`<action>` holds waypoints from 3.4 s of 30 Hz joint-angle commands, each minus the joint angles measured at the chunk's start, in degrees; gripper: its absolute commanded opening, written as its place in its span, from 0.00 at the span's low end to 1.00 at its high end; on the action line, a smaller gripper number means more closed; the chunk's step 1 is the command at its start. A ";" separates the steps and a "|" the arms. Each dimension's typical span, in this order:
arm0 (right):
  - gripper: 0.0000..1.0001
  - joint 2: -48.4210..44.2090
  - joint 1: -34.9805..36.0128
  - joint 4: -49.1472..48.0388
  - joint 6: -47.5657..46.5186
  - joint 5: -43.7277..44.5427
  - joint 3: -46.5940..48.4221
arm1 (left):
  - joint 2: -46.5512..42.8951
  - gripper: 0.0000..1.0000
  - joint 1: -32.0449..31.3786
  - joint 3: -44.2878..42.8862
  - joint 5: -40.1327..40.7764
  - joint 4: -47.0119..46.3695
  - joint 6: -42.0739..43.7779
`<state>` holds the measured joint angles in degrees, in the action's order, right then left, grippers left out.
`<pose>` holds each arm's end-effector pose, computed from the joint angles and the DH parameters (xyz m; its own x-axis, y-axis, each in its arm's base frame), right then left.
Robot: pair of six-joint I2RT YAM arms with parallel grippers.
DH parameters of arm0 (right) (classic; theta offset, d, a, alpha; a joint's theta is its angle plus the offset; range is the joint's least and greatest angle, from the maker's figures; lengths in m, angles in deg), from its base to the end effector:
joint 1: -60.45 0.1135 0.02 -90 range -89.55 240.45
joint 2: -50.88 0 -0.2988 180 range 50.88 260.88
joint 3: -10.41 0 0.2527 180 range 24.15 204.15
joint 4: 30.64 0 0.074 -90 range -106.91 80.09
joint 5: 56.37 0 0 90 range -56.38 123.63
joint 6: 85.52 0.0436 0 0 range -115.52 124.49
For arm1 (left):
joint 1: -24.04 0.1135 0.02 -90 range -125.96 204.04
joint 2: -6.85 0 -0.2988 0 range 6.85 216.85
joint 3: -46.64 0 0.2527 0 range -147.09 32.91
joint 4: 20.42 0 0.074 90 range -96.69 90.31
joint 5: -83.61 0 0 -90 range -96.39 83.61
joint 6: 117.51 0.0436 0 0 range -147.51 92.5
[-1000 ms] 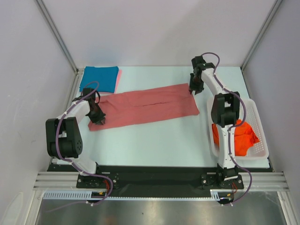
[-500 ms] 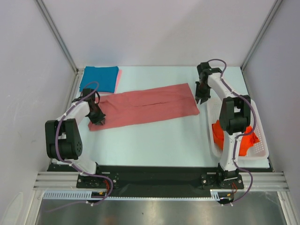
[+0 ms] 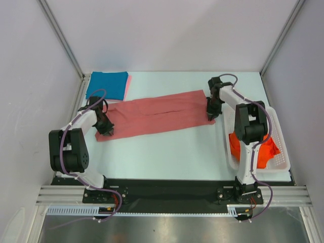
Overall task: Fold and stack the t-shirts
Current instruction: Fold the tshirt
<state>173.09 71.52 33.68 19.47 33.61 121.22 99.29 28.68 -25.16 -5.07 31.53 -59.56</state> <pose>0.4475 0.0876 0.2024 -0.9684 0.0741 -0.2382 0.0604 0.9961 0.0641 0.3033 0.0256 0.2108 -0.7595 -0.5939 -0.2653 -0.5791 0.8031 -0.1401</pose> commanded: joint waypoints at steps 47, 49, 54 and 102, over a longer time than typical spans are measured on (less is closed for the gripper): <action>0.93 12.71 4.49 -2.77 -15.24 -10.52 29.68 | -14.59 0.87 -4.12 -3.62 7.38 3.25 -7.42; 0.97 11.30 4.92 -3.56 -17.96 -13.68 28.26 | -8.27 0.92 -5.77 -8.81 7.64 4.93 -6.27; 1.00 9.36 7.64 -4.36 -23.23 -15.64 24.83 | 2.29 0.93 -7.01 -17.59 6.85 8.97 -10.81; 0.43 30.18 27.51 -46.62 20.34 -24.08 41.95 | 3.89 0.66 -2.62 -21.13 -2.91 -4.55 2.43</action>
<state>200.37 96.94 -3.85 31.20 10.05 159.28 108.73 24.46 -47.52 -9.51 29.10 -60.32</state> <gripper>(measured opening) 0.443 0.666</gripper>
